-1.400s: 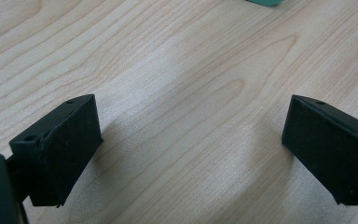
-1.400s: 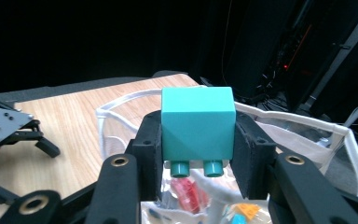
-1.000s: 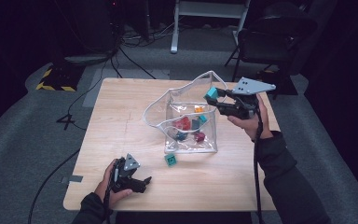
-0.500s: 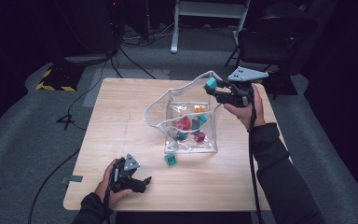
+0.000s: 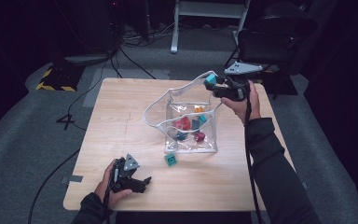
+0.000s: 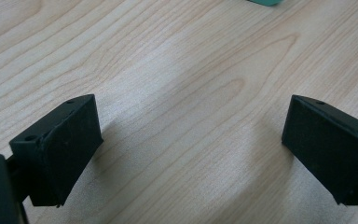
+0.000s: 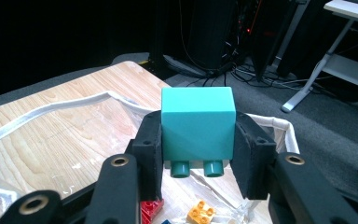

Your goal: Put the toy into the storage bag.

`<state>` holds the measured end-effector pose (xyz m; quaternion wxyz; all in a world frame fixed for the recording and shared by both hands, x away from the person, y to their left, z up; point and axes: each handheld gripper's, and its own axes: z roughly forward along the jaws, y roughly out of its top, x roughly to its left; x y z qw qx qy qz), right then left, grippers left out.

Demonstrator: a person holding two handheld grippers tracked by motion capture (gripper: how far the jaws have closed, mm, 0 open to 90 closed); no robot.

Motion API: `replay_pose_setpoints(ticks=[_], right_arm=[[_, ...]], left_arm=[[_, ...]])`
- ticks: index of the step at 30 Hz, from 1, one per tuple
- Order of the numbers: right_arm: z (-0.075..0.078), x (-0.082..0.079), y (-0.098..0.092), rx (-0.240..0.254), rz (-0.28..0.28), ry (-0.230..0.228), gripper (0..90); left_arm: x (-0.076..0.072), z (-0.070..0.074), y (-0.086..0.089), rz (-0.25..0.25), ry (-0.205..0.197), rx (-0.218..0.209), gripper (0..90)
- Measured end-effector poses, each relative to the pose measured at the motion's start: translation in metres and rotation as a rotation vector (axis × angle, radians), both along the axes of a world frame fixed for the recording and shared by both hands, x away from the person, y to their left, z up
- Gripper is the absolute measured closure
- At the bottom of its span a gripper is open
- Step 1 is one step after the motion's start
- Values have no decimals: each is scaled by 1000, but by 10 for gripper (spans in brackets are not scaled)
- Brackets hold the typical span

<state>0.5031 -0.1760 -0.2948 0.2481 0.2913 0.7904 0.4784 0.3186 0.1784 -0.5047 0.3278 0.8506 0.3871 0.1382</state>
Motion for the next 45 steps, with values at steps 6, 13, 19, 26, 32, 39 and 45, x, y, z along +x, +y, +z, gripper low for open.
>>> replay_pose_setpoints(ticks=[6,13,19,26,32,39,45], right_arm=[[-6,6,4,-12,-20,18,593],[-8,8,4,-17,-50,19,592],[-9,8,8,-20,-50,21,591],[-12,9,10,-25,-56,24,527],[-14,8,10,-28,-60,29,491],[-14,7,9,-23,-58,35,455],[-14,0,7,-16,-41,34,416]], left_arm=[[0,0,0,0,0,0,48],[0,0,0,0,0,0,48],[0,0,0,0,0,0,48],[0,0,0,0,0,0,48],[0,0,0,0,0,1,48],[0,0,0,0,0,1,48],[0,0,0,0,0,1,48]])
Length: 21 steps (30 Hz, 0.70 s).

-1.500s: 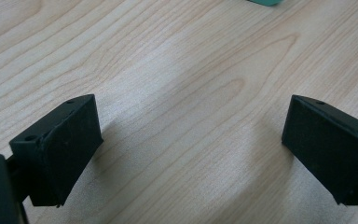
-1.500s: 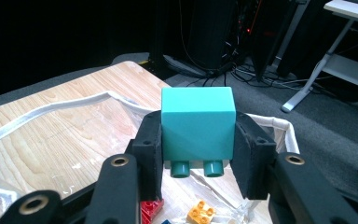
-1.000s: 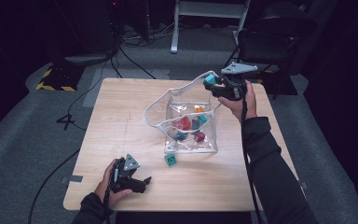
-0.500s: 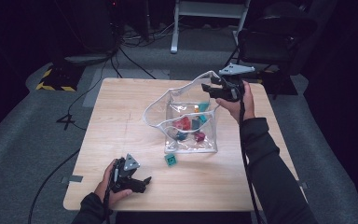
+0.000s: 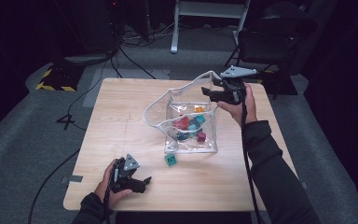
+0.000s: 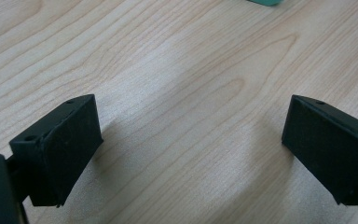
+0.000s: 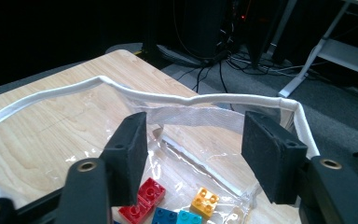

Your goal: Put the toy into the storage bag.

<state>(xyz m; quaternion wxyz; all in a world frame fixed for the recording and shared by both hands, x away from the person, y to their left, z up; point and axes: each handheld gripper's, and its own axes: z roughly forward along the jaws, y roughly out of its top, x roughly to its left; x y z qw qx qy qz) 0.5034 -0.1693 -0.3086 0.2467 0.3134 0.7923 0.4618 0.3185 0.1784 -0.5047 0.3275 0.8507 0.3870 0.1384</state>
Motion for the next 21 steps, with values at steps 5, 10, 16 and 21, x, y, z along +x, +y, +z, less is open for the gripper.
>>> replay_pose_setpoints(ticks=[5,10,16,21], right_arm=[[4,-10,-3,6,24,-16,399],[7,-20,-4,13,57,-31,390],[9,-42,-3,20,126,-58,381],[8,-59,2,17,188,-74,376]], left_arm=[[0,0,0,0,0,0,48],[0,0,0,0,0,0,48],[0,0,0,0,-1,0,48],[0,0,0,0,0,-1,48]])
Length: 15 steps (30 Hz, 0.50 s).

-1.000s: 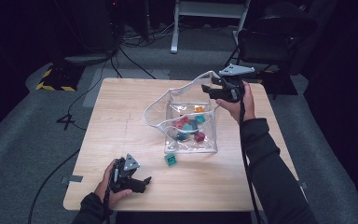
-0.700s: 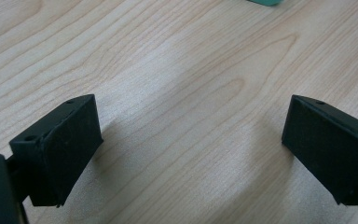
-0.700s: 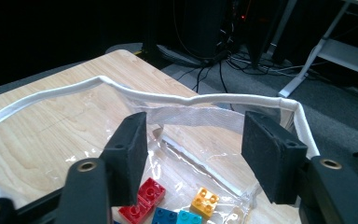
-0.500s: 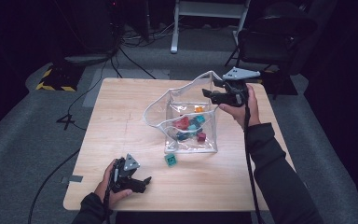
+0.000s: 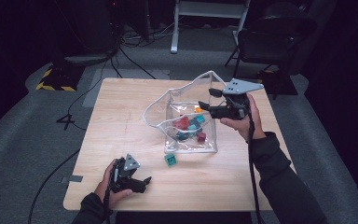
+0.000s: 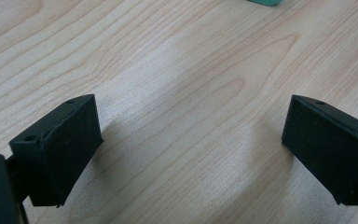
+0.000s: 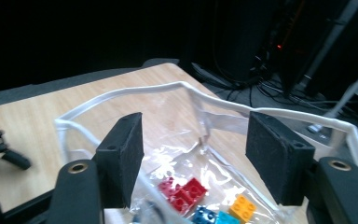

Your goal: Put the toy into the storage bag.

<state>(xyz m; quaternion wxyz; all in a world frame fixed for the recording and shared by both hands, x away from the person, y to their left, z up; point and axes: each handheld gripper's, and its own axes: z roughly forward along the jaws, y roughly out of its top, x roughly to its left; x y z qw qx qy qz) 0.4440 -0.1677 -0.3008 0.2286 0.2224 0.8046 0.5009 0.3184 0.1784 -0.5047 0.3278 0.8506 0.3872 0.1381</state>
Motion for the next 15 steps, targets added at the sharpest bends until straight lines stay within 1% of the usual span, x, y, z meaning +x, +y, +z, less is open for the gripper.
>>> replay_pose_setpoints(ticks=[2,3,4,8,10,11,13,15], right_arm=[[0,-6,3,-6,22,-6,373],[0,-6,3,-6,22,-6,373],[-1,-13,6,-7,49,-11,369],[-5,-25,12,-14,96,-16,360],[-8,-31,16,-24,114,-19,358],[-8,-31,16,-24,114,-19,358],[-12,-37,18,-22,137,-21,348],[-17,-41,22,-16,149,-13,336]], left_arm=[[0,0,0,2,-3,0,48],[0,0,0,2,-3,0,48],[0,0,0,2,-3,0,48],[0,0,0,1,-3,0,48],[0,0,0,2,-3,-1,48],[0,0,0,2,-3,-1,48],[0,0,0,2,-3,0,48],[0,0,0,2,-3,0,48]])
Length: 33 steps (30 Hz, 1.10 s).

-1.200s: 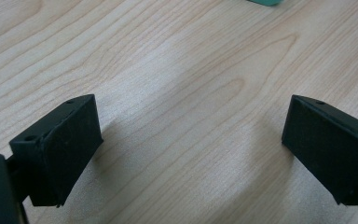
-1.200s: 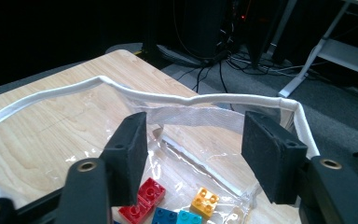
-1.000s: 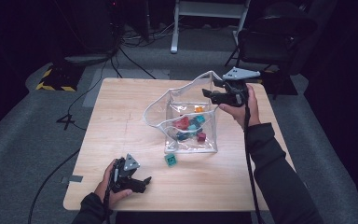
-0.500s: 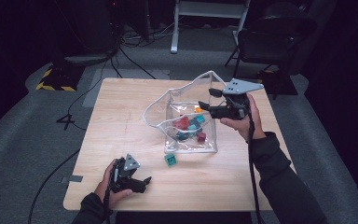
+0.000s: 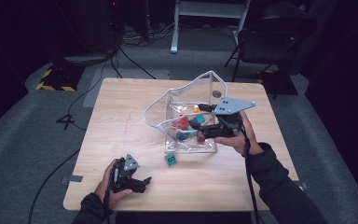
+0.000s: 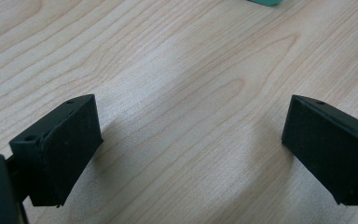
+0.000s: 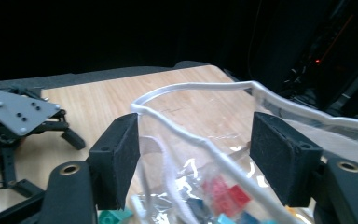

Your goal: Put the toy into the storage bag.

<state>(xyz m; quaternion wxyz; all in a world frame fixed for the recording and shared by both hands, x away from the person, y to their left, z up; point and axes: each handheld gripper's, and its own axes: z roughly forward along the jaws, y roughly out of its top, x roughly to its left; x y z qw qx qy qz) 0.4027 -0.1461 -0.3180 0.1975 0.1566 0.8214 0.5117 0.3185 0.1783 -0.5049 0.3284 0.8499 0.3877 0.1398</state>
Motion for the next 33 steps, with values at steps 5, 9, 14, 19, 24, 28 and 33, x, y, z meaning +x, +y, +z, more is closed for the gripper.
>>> replay_pose_setpoints(ticks=[5,9,14,19,24,28,33], right_arm=[[-17,-10,9,-15,40,10,327],[-28,-14,12,-23,50,21,327],[-43,-18,15,-41,58,33,328],[-58,-22,18,-43,78,48,330],[-76,-26,23,-53,85,72,333],[-92,-29,30,-80,96,92,335],[-105,-30,37,-96,108,121,337]], left_arm=[[0,0,0,-1,1,0,48],[0,0,0,0,0,0,48],[0,0,0,-1,0,1,48],[0,0,0,0,0,0,48],[0,0,0,-1,0,1,48],[0,0,0,-1,1,0,48],[0,0,0,-2,3,1,48]])
